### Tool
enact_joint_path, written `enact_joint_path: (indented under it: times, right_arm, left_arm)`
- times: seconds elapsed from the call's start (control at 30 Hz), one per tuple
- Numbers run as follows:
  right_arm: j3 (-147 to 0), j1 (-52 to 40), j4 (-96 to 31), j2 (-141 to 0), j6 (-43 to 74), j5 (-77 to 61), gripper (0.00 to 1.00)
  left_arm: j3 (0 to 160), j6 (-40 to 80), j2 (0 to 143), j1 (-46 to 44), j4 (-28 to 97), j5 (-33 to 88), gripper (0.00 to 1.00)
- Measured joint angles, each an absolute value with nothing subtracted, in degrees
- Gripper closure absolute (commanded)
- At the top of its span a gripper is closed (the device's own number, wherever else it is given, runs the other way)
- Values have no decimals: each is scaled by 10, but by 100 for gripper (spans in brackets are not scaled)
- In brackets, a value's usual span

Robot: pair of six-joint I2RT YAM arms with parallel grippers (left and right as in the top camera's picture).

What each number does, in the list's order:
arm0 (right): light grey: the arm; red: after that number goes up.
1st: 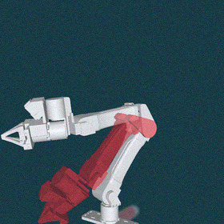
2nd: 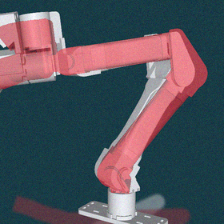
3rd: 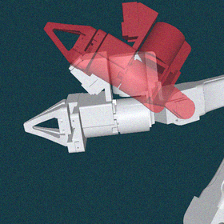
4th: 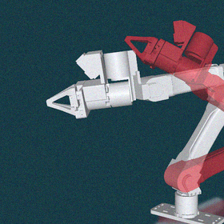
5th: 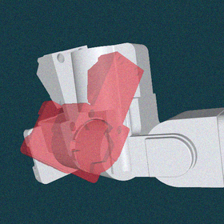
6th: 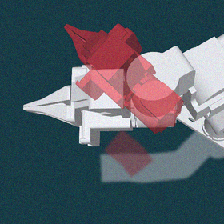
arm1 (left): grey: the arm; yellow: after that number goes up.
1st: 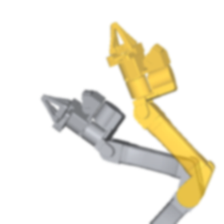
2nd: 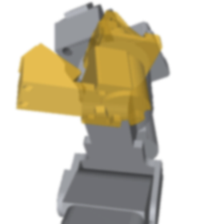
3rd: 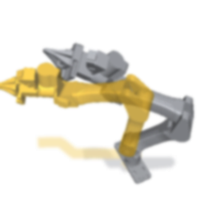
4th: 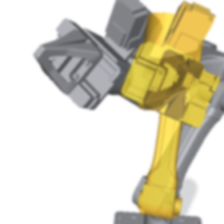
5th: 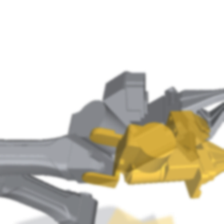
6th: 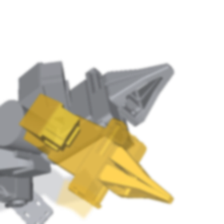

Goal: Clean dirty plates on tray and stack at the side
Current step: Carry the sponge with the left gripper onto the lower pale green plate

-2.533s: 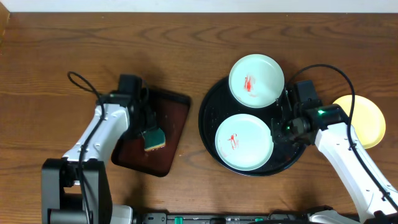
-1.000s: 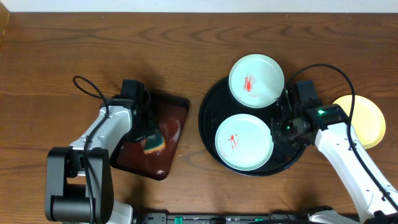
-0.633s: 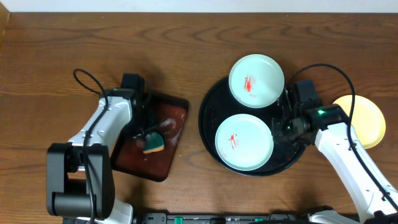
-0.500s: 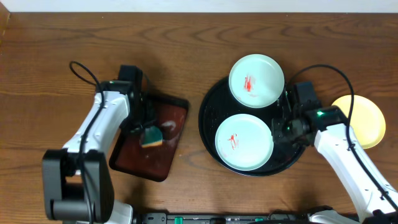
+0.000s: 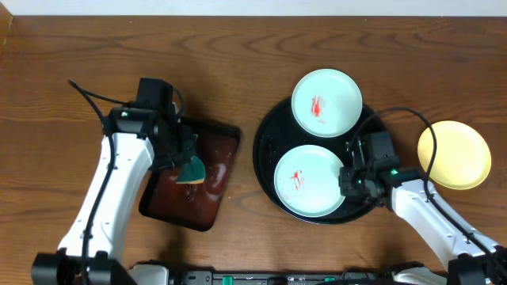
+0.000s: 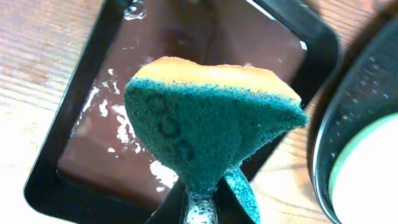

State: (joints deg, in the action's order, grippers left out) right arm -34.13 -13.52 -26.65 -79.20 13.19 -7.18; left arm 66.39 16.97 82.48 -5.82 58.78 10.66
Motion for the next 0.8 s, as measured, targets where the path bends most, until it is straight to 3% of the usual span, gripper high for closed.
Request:
enact_joint_path:
  times: [0.03,0.1,0.37,0.8]
  right_arm:
    - [-337,-135,-261,-795,132,-73,84]
    - [-333,-135,-252,-806,129,-77,99]
    - [-370,-133,-306,-820,136,-79,99]
    - [-403,-130,-310,-866,187,-45,99]
  left_arm:
    - [664,167,819,-65,588,107,93]
    - [664,164,809,-83,588,110,92]
    - [664,169,801,-155,569,131,92]
    - [664,281,844,-305,399,166,93]
